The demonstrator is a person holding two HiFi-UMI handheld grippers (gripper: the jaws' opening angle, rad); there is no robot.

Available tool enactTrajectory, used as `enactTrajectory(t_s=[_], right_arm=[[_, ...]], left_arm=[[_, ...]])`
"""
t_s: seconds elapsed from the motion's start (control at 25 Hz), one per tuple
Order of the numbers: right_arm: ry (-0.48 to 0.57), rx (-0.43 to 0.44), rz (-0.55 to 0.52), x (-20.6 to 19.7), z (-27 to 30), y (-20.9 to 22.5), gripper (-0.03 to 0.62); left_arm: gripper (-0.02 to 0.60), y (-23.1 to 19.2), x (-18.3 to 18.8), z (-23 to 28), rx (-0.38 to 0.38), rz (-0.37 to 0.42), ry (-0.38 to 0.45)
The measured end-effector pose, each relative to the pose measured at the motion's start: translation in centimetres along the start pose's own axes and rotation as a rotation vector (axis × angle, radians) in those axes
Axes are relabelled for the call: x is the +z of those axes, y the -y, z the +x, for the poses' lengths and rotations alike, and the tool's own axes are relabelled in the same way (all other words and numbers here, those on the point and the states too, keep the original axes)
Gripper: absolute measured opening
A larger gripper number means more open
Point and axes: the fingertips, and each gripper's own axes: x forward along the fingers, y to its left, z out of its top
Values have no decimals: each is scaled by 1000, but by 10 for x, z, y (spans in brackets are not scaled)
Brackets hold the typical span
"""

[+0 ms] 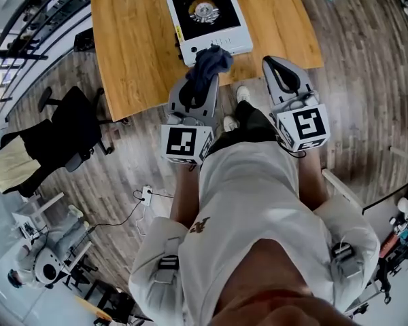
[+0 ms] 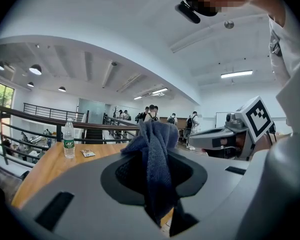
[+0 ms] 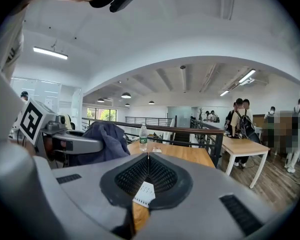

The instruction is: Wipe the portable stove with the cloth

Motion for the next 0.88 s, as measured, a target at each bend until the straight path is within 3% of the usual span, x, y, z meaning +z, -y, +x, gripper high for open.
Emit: enactTrajectory(t_s=[0.88], right_arm=[[-144,81,47,-62,68,56,21]], left_arm=[[114,0,-64,110,-45,-11,-150]])
